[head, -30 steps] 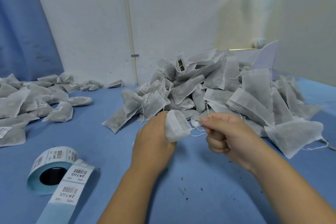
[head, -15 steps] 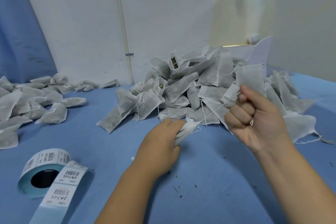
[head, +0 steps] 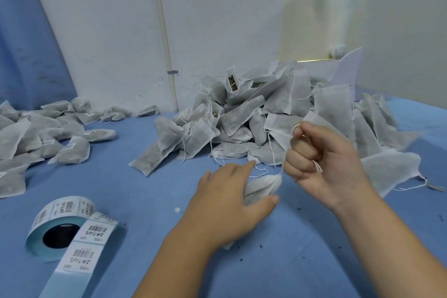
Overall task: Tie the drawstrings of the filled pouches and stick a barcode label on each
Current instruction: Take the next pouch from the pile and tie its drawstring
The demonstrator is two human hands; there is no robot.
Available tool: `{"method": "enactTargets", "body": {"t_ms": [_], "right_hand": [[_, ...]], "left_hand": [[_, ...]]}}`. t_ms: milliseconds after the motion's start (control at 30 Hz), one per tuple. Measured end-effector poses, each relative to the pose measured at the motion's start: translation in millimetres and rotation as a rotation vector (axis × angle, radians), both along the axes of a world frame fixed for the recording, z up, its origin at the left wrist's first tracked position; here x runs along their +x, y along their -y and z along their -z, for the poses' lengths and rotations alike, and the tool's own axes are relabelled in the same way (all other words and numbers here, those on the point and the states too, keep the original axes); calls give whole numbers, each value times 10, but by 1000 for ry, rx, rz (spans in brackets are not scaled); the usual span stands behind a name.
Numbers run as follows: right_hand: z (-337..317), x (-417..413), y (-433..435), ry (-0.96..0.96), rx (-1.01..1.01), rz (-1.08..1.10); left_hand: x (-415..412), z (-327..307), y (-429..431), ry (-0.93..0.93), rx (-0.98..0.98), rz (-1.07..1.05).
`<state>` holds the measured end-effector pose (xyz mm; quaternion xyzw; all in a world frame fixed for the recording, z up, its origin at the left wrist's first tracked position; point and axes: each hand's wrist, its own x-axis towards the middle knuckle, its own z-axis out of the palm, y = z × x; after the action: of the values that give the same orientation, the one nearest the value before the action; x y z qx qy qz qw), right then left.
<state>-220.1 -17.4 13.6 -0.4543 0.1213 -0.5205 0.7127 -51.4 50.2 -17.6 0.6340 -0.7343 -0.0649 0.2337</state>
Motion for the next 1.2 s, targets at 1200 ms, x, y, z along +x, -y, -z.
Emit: {"method": "enactTargets", "body": {"t_ms": [1200], "right_hand": [[135, 130, -15, -521, -285, 435]], "left_hand": [[-228, -300, -155, -1260, 28, 194]]}}
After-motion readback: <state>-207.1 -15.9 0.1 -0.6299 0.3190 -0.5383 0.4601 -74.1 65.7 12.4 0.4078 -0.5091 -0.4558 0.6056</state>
